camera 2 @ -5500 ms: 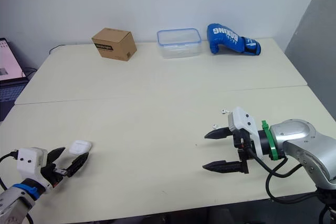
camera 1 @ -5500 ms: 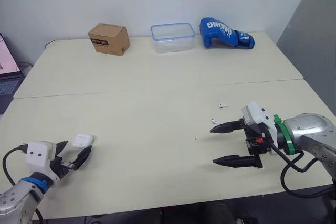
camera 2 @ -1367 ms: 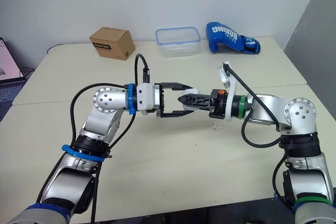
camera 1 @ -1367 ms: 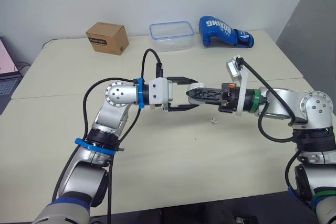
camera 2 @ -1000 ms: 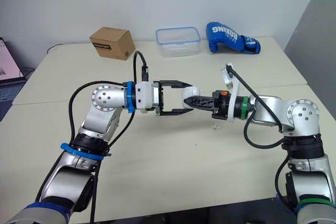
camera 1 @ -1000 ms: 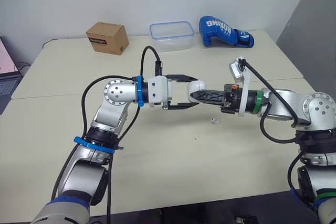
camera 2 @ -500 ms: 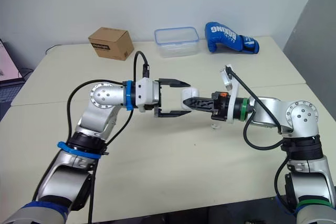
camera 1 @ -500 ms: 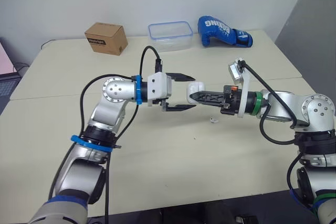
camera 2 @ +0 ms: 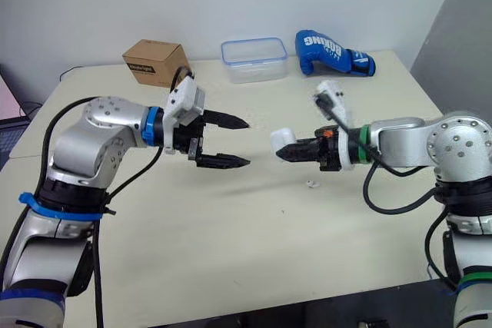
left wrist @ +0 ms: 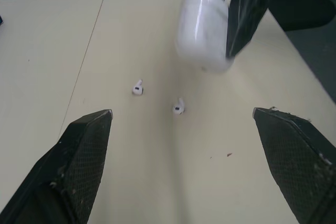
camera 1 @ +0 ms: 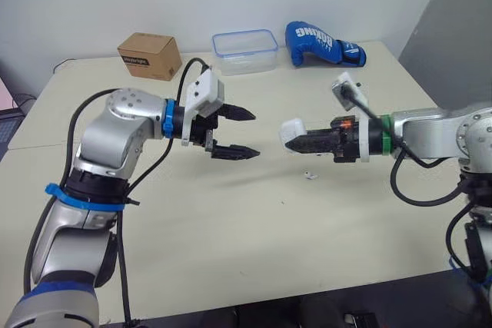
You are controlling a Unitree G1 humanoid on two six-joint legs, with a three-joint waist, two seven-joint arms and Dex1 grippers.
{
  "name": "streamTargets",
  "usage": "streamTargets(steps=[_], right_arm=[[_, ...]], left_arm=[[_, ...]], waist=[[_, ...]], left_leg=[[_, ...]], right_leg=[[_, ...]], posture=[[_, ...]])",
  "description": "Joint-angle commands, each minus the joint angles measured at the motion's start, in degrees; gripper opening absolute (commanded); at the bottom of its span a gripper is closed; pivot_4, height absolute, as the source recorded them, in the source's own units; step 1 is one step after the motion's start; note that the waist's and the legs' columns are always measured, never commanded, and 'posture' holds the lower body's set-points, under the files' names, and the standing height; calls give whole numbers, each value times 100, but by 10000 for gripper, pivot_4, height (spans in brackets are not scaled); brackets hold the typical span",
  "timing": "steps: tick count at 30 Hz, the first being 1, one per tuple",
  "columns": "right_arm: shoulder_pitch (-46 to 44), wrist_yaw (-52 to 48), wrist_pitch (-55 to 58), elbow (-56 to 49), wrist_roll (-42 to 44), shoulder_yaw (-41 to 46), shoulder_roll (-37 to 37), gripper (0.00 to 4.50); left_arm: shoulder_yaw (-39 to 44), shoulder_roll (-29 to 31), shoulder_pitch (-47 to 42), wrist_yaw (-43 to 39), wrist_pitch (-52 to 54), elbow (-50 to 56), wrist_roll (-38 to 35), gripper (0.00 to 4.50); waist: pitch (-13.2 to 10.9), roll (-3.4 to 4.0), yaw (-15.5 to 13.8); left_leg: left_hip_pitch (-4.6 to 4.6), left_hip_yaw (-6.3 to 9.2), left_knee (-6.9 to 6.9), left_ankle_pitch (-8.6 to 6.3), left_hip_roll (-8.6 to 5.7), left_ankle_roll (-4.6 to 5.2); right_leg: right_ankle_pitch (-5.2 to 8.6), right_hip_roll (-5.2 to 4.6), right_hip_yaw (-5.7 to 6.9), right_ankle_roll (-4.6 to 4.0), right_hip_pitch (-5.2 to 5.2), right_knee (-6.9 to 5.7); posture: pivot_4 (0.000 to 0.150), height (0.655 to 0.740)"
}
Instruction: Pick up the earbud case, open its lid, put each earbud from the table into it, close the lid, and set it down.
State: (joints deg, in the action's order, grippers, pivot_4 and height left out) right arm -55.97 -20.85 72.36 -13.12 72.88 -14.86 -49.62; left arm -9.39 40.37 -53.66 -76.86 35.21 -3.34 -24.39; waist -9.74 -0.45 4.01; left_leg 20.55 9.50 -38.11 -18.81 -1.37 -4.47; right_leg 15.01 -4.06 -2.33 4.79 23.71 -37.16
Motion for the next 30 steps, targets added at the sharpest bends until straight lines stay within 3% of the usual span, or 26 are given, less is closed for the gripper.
streamTargets(steps=[1,2,5,8,17,30], right_arm=[[-276,-1333,-608,-522,-1409,-764,-237,7947],[-295,-1613,-750,-610,-1697,-934,-259,7947],[-289,-2127,-956,-732,-2268,-1163,-177,7947],[-290,-2517,-1141,-739,-2814,-1325,-132,7947],[-470,-3310,-1411,-451,-3978,-1494,131,7947],[-652,-3705,-1297,-171,-4676,-1430,630,7947]], left_arm=[[-131,-90,-268,-204,79,-8,-40,44736],[-203,-120,-295,-253,6,-49,33,44736],[-322,-205,-327,-376,-124,-156,132,39093],[-512,-146,-255,-461,-159,-38,264,30149],[-781,-85,-158,-643,-162,191,482,30149],[-945,-386,-121,-496,-199,216,663,30149]], waist=[[0,1,10],[0,1,14],[0,0,25],[0,0,29],[0,0,25],[0,0,23]], left_leg=[[1,-2,0,0,-1,0],[4,-2,0,1,-1,-1],[13,-4,-3,2,0,-3],[33,-7,-12,4,-1,-7],[32,-8,-23,5,-2,-9],[33,-7,-41,5,-4,-9]], right_leg=[[0,0,-1,0,2,0],[0,-1,-2,0,6,-1],[0,-1,-2,-1,19,-7],[-1,-1,-6,-2,41,-22],[-1,-2,-9,-2,47,-48],[-1,-3,-10,-2,47,-60]], posture=[[1500,7400],[1500,7400],[1500,7400],[1500,7400],[1500,7400],[1500,7400]])
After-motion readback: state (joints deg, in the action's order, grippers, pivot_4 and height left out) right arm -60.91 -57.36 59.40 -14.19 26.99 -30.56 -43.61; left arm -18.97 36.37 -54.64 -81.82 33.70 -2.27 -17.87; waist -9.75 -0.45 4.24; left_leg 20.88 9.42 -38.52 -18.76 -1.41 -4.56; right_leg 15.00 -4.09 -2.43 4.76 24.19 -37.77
